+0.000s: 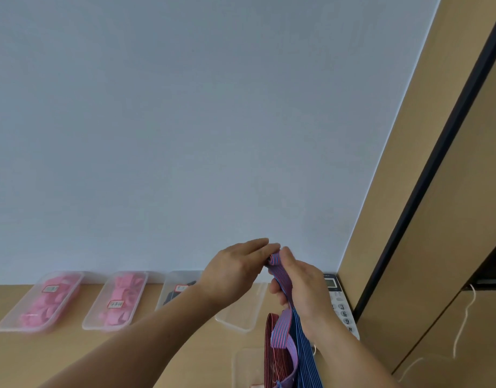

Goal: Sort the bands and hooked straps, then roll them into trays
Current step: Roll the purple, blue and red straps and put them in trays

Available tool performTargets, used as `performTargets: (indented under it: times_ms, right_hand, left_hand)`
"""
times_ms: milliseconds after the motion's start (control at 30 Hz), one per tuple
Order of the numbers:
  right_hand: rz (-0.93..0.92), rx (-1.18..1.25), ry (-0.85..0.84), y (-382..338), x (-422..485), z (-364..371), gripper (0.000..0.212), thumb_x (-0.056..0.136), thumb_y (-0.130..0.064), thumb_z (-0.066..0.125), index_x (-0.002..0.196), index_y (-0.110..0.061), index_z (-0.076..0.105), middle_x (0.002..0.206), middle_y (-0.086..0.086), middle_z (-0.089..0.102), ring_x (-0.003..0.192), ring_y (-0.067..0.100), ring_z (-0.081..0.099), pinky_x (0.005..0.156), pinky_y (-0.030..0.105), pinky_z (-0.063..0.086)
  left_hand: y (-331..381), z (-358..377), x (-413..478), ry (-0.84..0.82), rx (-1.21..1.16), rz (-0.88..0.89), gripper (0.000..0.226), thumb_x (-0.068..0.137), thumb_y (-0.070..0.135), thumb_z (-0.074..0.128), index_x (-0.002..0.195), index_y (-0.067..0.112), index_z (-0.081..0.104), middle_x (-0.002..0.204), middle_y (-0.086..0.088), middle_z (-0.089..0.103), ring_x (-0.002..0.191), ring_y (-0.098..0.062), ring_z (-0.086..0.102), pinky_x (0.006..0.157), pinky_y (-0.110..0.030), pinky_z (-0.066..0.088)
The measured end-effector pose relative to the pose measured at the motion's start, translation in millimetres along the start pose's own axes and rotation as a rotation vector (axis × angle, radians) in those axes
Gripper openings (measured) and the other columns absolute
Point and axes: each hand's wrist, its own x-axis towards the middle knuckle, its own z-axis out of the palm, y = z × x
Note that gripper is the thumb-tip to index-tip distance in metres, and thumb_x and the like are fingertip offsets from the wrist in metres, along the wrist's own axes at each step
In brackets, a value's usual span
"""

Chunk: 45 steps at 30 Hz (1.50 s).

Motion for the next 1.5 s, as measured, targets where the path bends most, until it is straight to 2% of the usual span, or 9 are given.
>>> performTargets:
  times_ms: [133, 233, 367, 500, 633, 1033, 1200, 1333, 1500]
  right_hand:
    - [-0.055, 0.035, 0.013, 1.2, -0.5, -1.2, 0.064, 0.073, -0.061, 0.058, 0.085, 0.002, 0.067, 0.058, 0.008, 0.064, 0.043, 0.015, 0.047, 0.042, 0.023, 0.036]
    - [-0.116, 0.058, 0.006, -0.2, -1.8, -1.6, 0.044, 0.082, -0.05, 0.059, 0.079, -0.007, 0.067, 0.061, 0.007, 0.066, 0.044, 0.013, 0.048, 0.043, 0.02, 0.037]
    - [-0.182, 0.023, -0.003, 2.5, -1.4, -1.4, 0.027, 0.098, -0.029, 0.055, 0.086, -0.007, 0.067, 0.066, 0.006, 0.07, 0.047, 0.011, 0.049, 0.045, 0.019, 0.039]
    - [-0.205, -0.022, -0.015, 5.7, -3.6, -0.3, 0.024, 0.098, -0.024, 0.055, 0.086, -0.006, 0.066, 0.066, 0.006, 0.07, 0.046, 0.011, 0.048, 0.045, 0.019, 0.038]
    - [-0.12, -0.077, 0.036, 7.2, -2.0, -2.6, 0.035, 0.096, -0.034, 0.059, 0.079, -0.003, 0.066, 0.059, 0.008, 0.068, 0.042, 0.014, 0.048, 0.043, 0.021, 0.039]
    - [-0.015, 0.017, -0.006, -2.0, -2.0, -4.3, 0.052, 0.088, -0.049, 0.057, 0.084, 0.002, 0.067, 0.054, 0.009, 0.062, 0.04, 0.016, 0.044, 0.042, 0.024, 0.033]
    - [-0.022, 0.049, -0.035, -6.5, -0.6, -2.6, 0.084, 0.069, -0.075, 0.05, 0.086, 0.005, 0.066, 0.054, 0.009, 0.059, 0.04, 0.015, 0.04, 0.041, 0.022, 0.031]
    - [-0.021, 0.04, -0.043, -4.7, -1.4, 0.2, 0.075, 0.068, -0.073, 0.055, 0.083, -0.001, 0.069, 0.057, 0.008, 0.06, 0.043, 0.015, 0.042, 0.042, 0.021, 0.033]
    - [-0.059, 0.059, -0.017, -2.4, -1.8, 2.7, 0.066, 0.074, -0.061, 0.057, 0.085, 0.004, 0.065, 0.056, 0.005, 0.061, 0.042, 0.013, 0.042, 0.042, 0.02, 0.033]
  left_hand:
    - [-1.5, 6.8, -3.5, 0.062, -0.054, -0.042, 0.054, 0.077, -0.016, 0.064, 0.123, 0.012, 0.069, 0.124, -0.008, 0.067, 0.094, -0.022, 0.072, 0.071, -0.033, 0.06]
    - [5.5, 3.5, 3.1, -0.005, -0.586, -0.541, 0.053, 0.091, 0.003, 0.056, 0.135, 0.032, 0.049, 0.13, -0.004, 0.065, 0.114, -0.001, 0.062, 0.09, -0.021, 0.051]
    - [11.3, -9.4, 18.3, -0.208, -1.214, -1.003, 0.047, 0.083, 0.046, 0.058, 0.111, 0.011, 0.07, 0.089, -0.012, 0.073, 0.092, -0.026, 0.068, 0.089, -0.039, 0.052]
    - [18.5, -12.0, 20.4, -0.193, -1.265, -0.895, 0.044, 0.092, 0.033, 0.059, 0.106, -0.009, 0.066, 0.077, -0.005, 0.07, 0.069, -0.026, 0.06, 0.081, -0.04, 0.051]
    - [14.3, -12.0, 23.1, -0.132, -1.105, -0.879, 0.017, 0.097, 0.017, 0.06, 0.105, 0.005, 0.07, 0.105, -0.006, 0.076, 0.099, -0.032, 0.067, 0.091, -0.043, 0.05]
    - [4.1, -8.3, 10.7, -0.081, -0.325, -0.43, 0.025, 0.092, 0.042, 0.056, 0.116, 0.043, 0.058, 0.09, 0.02, 0.071, 0.079, -0.002, 0.068, 0.077, -0.035, 0.055]
    - [0.7, -5.2, 4.5, 0.052, -0.11, -0.129, 0.032, 0.09, 0.016, 0.064, 0.122, 0.015, 0.07, 0.107, 0.005, 0.074, 0.08, -0.012, 0.072, 0.061, -0.03, 0.058]
    - [-3.4, -4.3, 3.9, 0.064, -0.02, 0.024, 0.04, 0.08, -0.005, 0.068, 0.118, 0.005, 0.07, 0.11, -0.004, 0.073, 0.062, -0.014, 0.067, 0.048, -0.029, 0.055]
    - [-3.8, 3.0, -2.1, 0.04, -0.165, -0.232, 0.053, 0.085, -0.007, 0.064, 0.133, 0.013, 0.061, 0.121, 0.001, 0.07, 0.089, -0.012, 0.07, 0.075, -0.031, 0.058]
